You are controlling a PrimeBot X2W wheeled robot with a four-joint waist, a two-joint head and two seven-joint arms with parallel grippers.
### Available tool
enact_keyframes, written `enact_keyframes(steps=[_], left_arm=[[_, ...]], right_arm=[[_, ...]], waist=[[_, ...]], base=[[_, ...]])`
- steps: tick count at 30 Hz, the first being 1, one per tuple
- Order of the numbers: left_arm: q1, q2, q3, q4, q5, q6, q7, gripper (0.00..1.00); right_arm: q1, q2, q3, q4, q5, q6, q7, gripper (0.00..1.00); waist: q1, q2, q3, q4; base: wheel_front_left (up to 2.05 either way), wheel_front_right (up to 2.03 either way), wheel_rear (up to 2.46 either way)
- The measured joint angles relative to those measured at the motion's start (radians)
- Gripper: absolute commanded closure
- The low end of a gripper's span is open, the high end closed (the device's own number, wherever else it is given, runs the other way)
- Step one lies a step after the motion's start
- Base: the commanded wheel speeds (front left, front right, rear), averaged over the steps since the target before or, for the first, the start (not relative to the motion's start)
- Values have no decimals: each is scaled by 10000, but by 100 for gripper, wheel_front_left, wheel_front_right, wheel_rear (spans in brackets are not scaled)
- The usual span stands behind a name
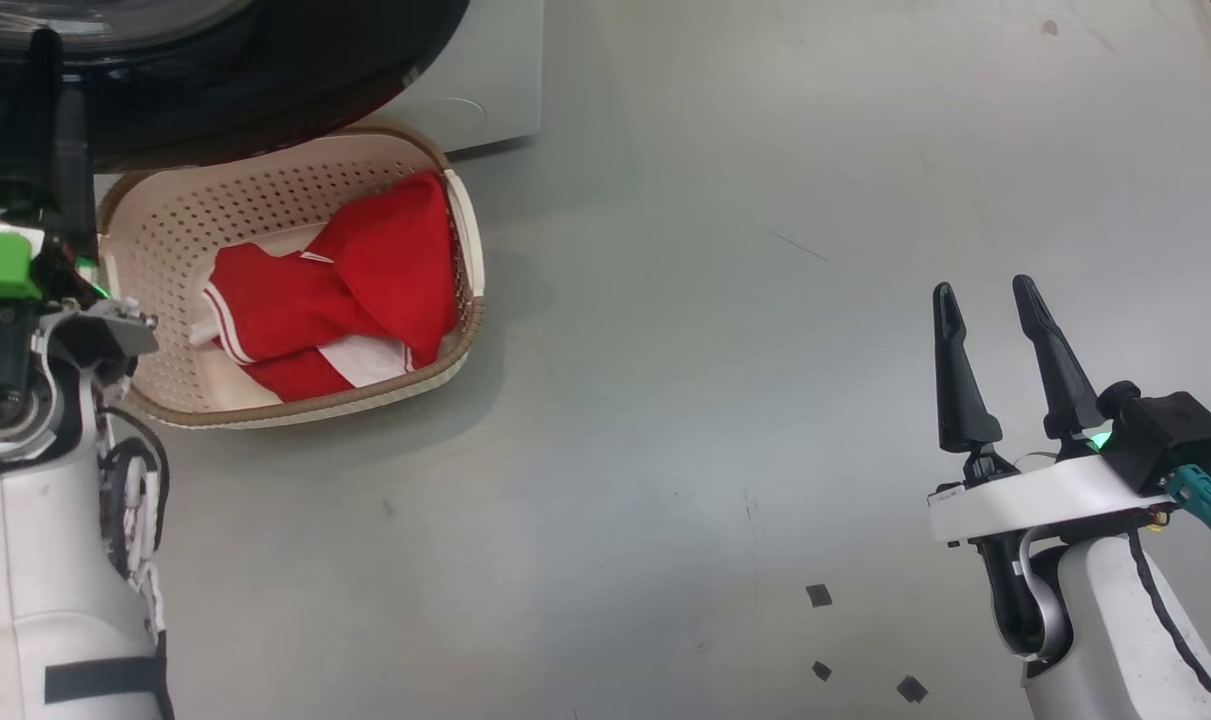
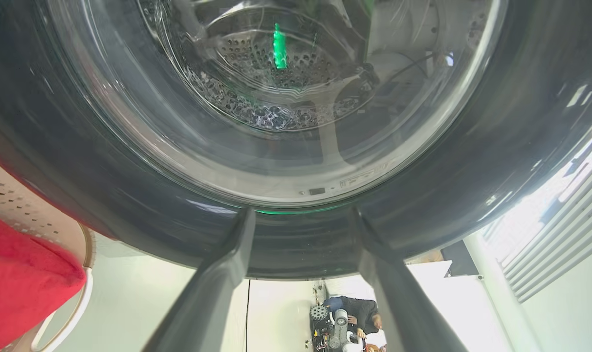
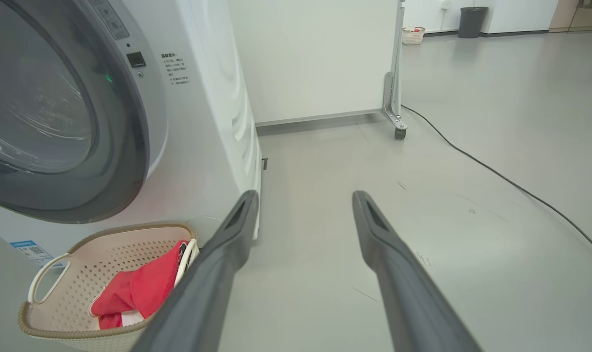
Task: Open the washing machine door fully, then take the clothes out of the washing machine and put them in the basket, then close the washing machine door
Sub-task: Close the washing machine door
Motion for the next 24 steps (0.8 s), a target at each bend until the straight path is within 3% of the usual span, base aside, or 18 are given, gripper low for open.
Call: enact_keyframes(steps=[12,24], left_arm=[[2163,-79,-424,-1421,462,0,-1106,0],[3811,174,-1756,-2685,3223,-2,-2587,0]], right_arm=[[210,-207,-167,184,-242,12,0,0],[668,-382,-278,313,-393,10,0,0]], waist=[[0,0,-803,1176],[0,0,-1732,1842]], base=[[0,0,0],[0,0,0]])
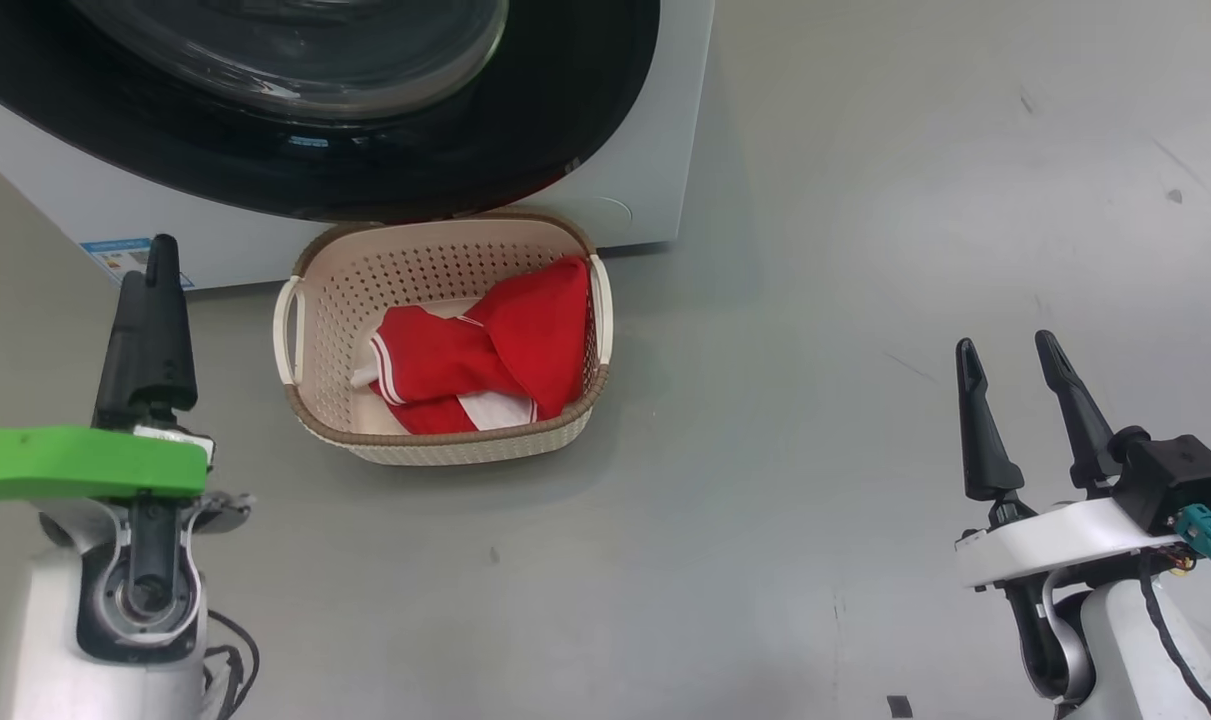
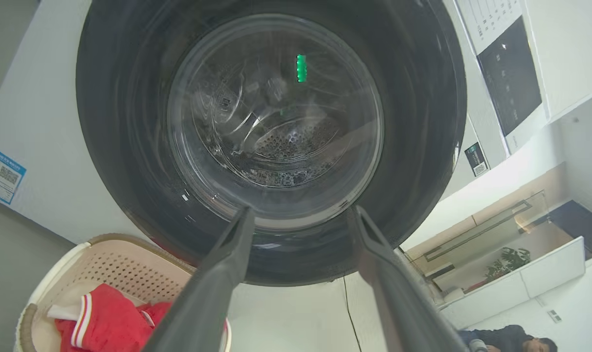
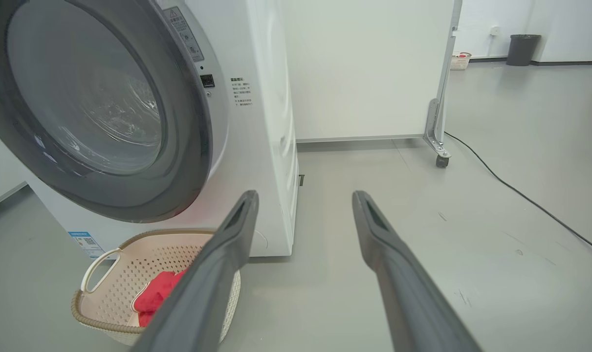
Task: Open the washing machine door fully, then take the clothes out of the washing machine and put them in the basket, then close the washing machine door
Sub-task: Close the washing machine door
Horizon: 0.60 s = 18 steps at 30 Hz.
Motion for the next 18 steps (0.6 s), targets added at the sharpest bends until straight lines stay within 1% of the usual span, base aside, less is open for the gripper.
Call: enact_keyframes(steps=[6,10,13,18], left_arm=[[772,894,-855,-387,2378,-6,-859,0],[1334,1283,-1060,-414,3829,-8,-1438,0],[1696,1463,-1233,-426,4631,12,-1739,0],[2214,1599,-1536,-418,5647,466,-2013,0]], right_arm=[[234,-52,-8,-6,-86,0,0,0],[383,-81,-6,-10,-107,-4,0,0],[482,-90,-8,-46,-117,-12,0,0],[748,-98,-6,-94,-136,-27,0,0]], waist=[[0,0,-416,245],[0,0,-665,374],[0,0,-831,446],[0,0,-1054,533]], base=[[0,0,0],[0,0,0],[0,0,0],[0,0,0]])
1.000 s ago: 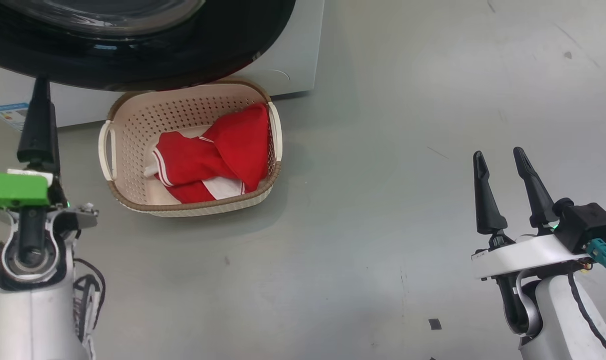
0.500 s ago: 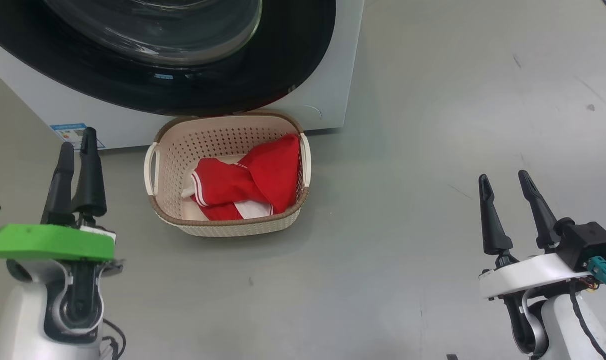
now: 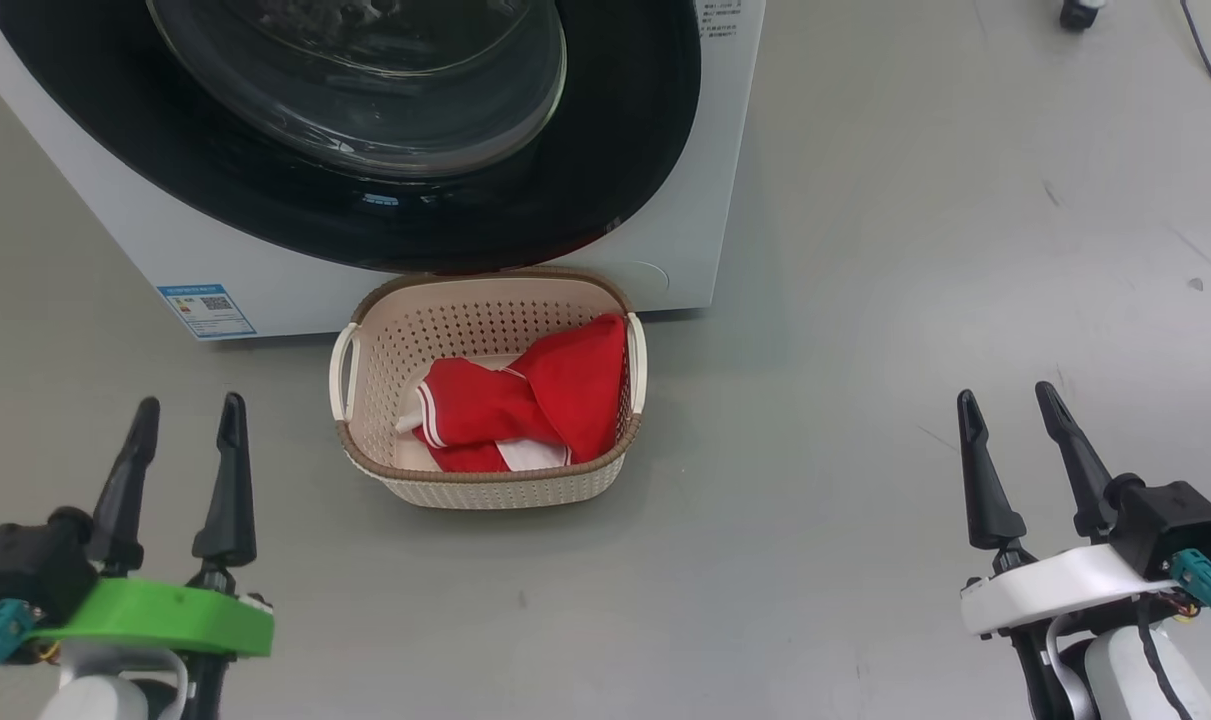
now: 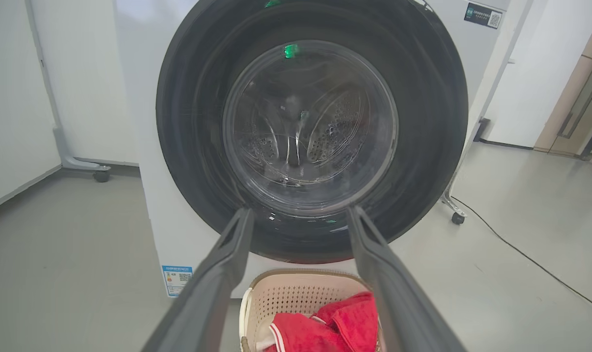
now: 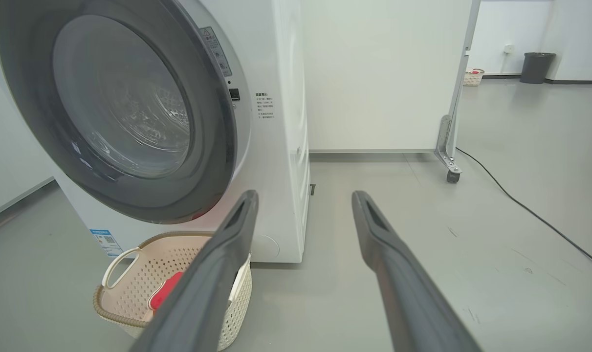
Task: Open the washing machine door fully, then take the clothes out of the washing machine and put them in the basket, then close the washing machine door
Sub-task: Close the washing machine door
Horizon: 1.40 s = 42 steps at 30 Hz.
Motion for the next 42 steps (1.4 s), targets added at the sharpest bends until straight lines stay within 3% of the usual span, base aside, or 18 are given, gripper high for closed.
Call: enact_keyframes(steps=[6,16,42], left_arm=[[554,-8,-299,94,623,476,-42,0],[1040,-230,-675,244,903,880,-128,0],[1263,-408,-859,184,1177,1214,-174,0]], right_arm=[[288,4,38,-48,-40,-77,0,0],[717,2,132,-44,-115,-167,6,0],[1010,38,290,-221,-180,-322,63,0]], waist=[[0,0,-160,52],[0,0,-459,99],[0,0,-653,93]], base=[[0,0,0],[0,0,0],[0,0,0]])
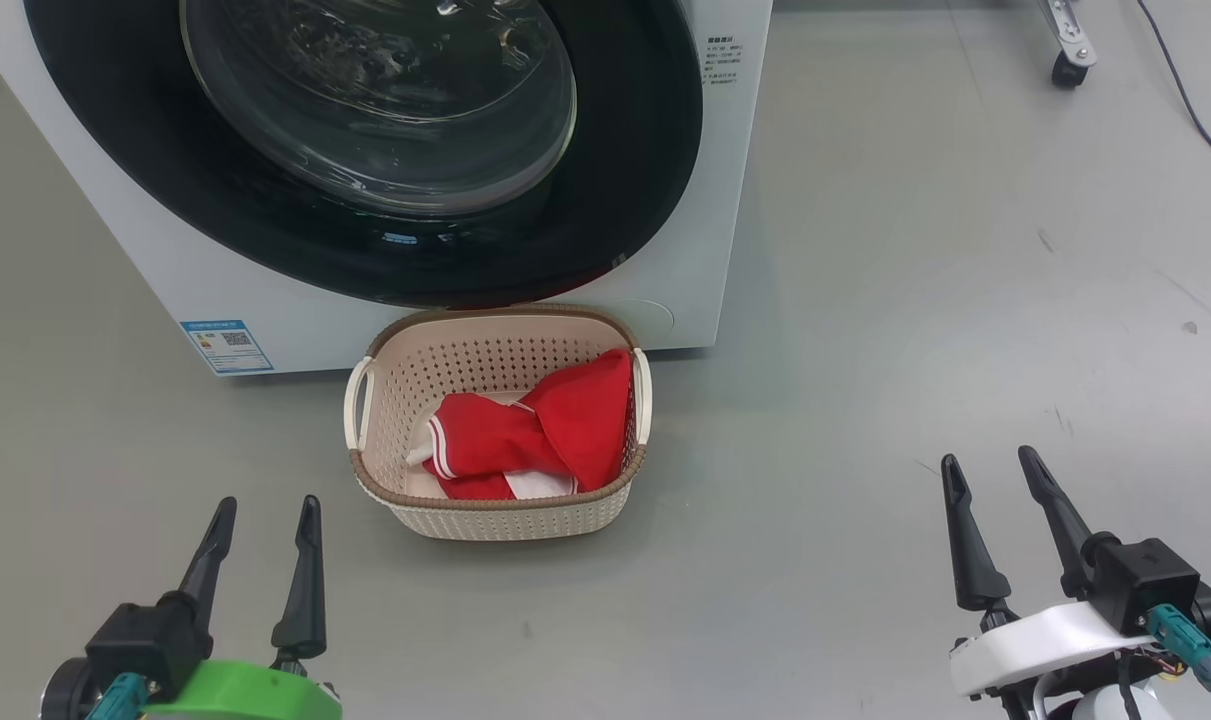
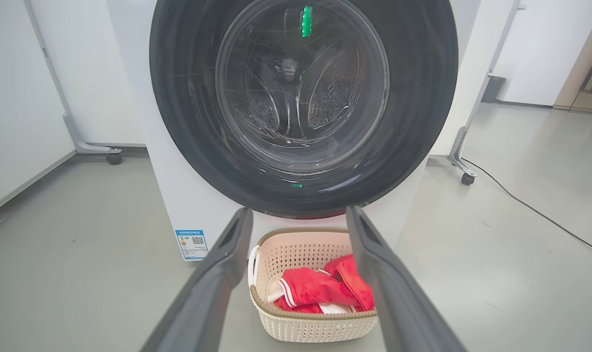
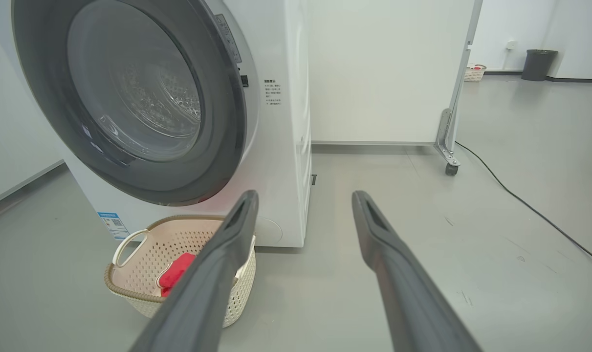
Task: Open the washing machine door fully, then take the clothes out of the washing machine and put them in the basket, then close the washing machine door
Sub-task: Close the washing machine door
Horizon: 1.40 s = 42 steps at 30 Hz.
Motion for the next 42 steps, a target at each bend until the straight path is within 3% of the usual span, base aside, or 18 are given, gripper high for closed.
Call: enact_keyframes(steps=[2,3,4,5,27,42], left_arm=[[2,-8,-13,-15,0,2,0,0],[2,-10,-25,-23,2,2,0,0],[2,-12,-35,-36,21,4,0,0],[2,-13,-42,-50,33,10,0,0],[-112,-90,-387,-403,165,0,-19,0],[-1044,-416,-802,-686,339,-192,-31,0]], right_arm=[[0,0,0,-33,0,-4,0,0],[0,0,0,-40,0,-2,0,15],[0,0,0,-52,0,-2,2,65],[0,0,0,-69,0,-2,2,100],[-497,-418,-286,-357,0,25,194,100],[-2887,-1032,58,-581,-301,573,740,100]], waist=[[0,0,5,-2],[0,0,10,-1],[0,0,14,-1],[-1,0,18,-1],[0,0,528,353],[0,0,1555,1103]], base=[[0,0,0],[0,0,0],[0,0,0],[0,0,0],[0,0,0],[0,0,0]])
